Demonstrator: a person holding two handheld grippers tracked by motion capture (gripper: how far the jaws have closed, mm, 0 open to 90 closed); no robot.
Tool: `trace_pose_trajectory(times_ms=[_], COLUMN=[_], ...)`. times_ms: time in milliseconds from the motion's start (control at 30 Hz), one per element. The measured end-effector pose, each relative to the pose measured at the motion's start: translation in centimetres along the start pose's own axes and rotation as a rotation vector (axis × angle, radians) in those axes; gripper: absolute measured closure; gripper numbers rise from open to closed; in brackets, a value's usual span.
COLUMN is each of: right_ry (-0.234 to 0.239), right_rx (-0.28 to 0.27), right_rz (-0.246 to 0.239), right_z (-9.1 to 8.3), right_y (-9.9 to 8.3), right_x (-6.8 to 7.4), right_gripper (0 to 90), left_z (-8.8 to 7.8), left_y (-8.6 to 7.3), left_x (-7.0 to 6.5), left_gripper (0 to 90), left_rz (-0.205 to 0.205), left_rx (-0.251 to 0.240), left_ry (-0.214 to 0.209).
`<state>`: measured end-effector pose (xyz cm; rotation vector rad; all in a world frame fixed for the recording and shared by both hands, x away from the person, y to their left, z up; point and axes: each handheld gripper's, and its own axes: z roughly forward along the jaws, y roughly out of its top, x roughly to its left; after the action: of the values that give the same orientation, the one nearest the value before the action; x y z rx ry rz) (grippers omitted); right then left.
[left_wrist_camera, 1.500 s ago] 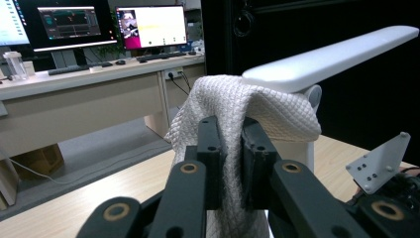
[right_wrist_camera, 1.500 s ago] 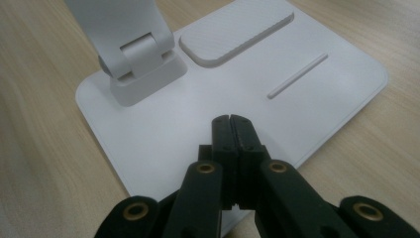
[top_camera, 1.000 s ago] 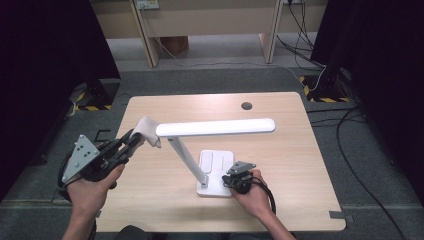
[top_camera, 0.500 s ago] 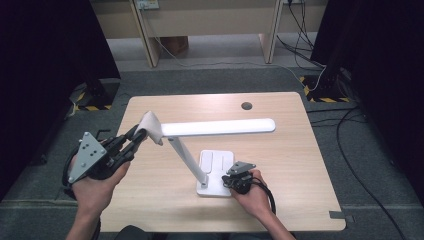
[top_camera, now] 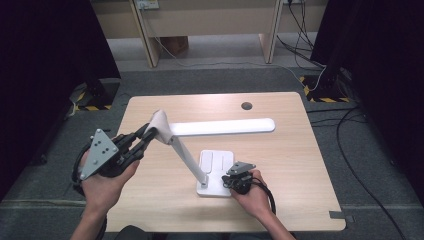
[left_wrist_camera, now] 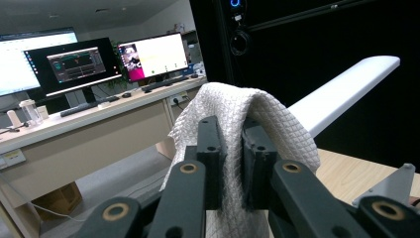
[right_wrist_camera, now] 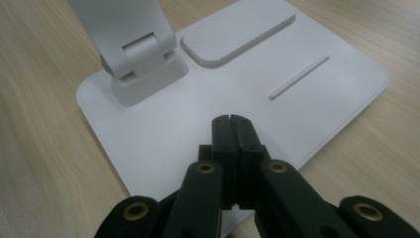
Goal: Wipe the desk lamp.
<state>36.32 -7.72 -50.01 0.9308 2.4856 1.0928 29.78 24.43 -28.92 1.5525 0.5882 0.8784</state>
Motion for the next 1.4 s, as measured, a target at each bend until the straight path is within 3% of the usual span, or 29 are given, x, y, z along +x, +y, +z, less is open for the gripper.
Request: trace_pose_trajectory(times_ms=[600, 1400], right_ry=[0.0, -0.003], right_rx=[0.0, -0.001], right_rz=[-0.004, -0.002], right_z=[0.0, 0.0], right_y=[0.0, -0.1], right_x=[0.0, 0.1], right_gripper=[90.0, 90.0], left_z=[0.9, 2.2], left_y=[0.6, 0.9], left_x=[-0.8, -1.9], left_gripper=[80.8, 80.8], left_rz=[0.017, 0.007], left_rx=[0.047, 0.042], left_ry=[-0.029, -0.048])
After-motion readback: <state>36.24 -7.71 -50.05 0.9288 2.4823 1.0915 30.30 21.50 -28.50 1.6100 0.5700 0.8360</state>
